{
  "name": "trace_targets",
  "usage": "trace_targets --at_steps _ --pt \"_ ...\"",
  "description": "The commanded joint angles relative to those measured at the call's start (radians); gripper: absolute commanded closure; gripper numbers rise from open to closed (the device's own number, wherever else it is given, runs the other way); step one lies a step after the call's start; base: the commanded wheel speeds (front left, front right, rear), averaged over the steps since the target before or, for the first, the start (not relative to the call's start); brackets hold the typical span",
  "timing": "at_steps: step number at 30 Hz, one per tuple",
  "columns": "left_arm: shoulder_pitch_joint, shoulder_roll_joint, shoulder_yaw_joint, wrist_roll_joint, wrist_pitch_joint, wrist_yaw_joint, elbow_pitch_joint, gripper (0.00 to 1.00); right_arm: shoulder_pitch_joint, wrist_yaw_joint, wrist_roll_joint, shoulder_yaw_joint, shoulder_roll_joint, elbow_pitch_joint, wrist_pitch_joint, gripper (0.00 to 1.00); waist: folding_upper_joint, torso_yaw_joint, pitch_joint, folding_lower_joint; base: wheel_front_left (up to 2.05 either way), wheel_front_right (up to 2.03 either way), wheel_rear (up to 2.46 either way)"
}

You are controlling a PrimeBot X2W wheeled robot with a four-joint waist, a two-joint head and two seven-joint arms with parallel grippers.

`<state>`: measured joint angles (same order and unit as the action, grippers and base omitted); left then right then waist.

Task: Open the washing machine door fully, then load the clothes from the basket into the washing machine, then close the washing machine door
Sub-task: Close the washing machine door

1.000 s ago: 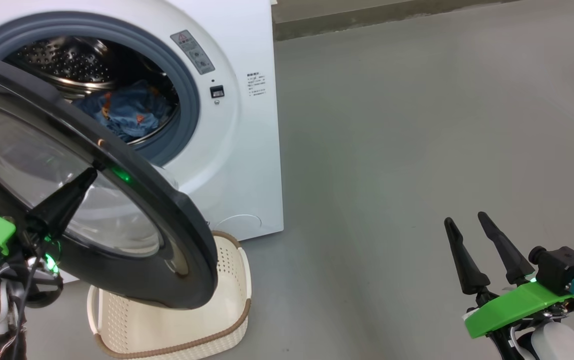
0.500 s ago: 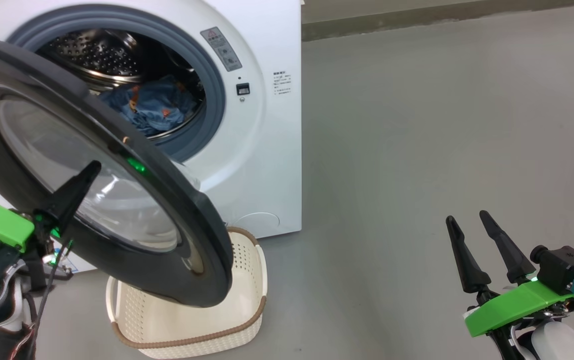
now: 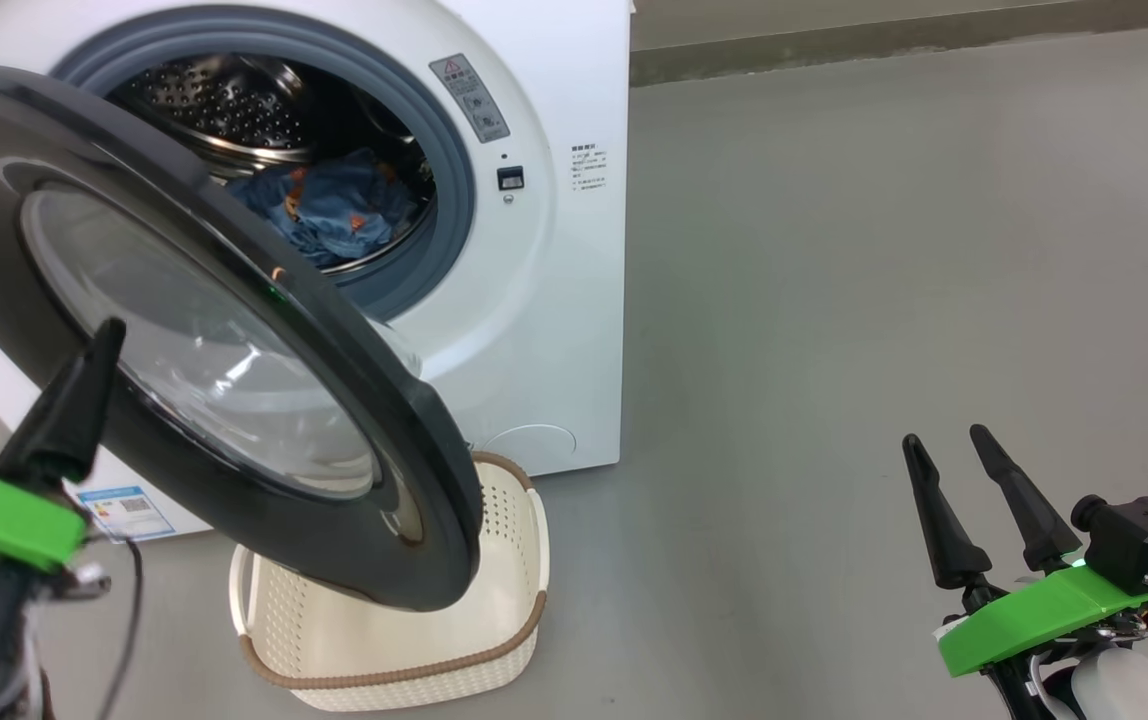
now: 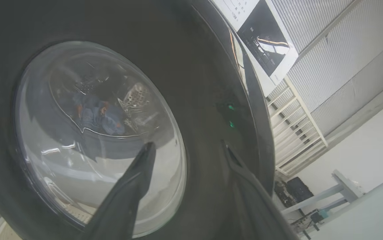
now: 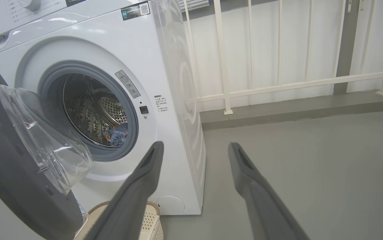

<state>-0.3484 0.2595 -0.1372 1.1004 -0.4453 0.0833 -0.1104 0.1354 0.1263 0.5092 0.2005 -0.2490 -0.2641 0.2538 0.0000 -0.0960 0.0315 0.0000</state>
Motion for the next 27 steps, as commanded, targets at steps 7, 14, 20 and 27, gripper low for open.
trace_targets --at_steps 7,14,20,27 --pt "0.099 0.066 0.055 -0.290 0.263 0.036 0.059 0.00 0.013 0.004 0.004 0.015 -0.019 0.028 0.008 0.00 0.0000 0.004 0.002 0.0000 0.00 0.00 0.00" --pt "0.179 0.040 0.101 -0.429 0.480 0.041 0.038 0.00 0.013 0.004 0.004 0.017 -0.025 0.027 0.008 0.00 0.0000 0.001 0.006 0.0000 0.00 0.00 0.00" --pt "0.227 0.028 0.126 -0.500 0.599 0.040 -0.016 0.00 0.015 0.004 0.005 0.021 -0.032 0.026 0.008 0.00 0.0000 -0.003 0.011 0.0000 0.00 0.00 0.00" --pt "0.285 -0.014 0.150 -0.566 0.685 0.028 -0.086 0.00 0.012 0.004 0.007 0.029 -0.036 0.020 0.008 0.00 0.0000 -0.005 0.015 0.0000 0.00 0.00 0.00"
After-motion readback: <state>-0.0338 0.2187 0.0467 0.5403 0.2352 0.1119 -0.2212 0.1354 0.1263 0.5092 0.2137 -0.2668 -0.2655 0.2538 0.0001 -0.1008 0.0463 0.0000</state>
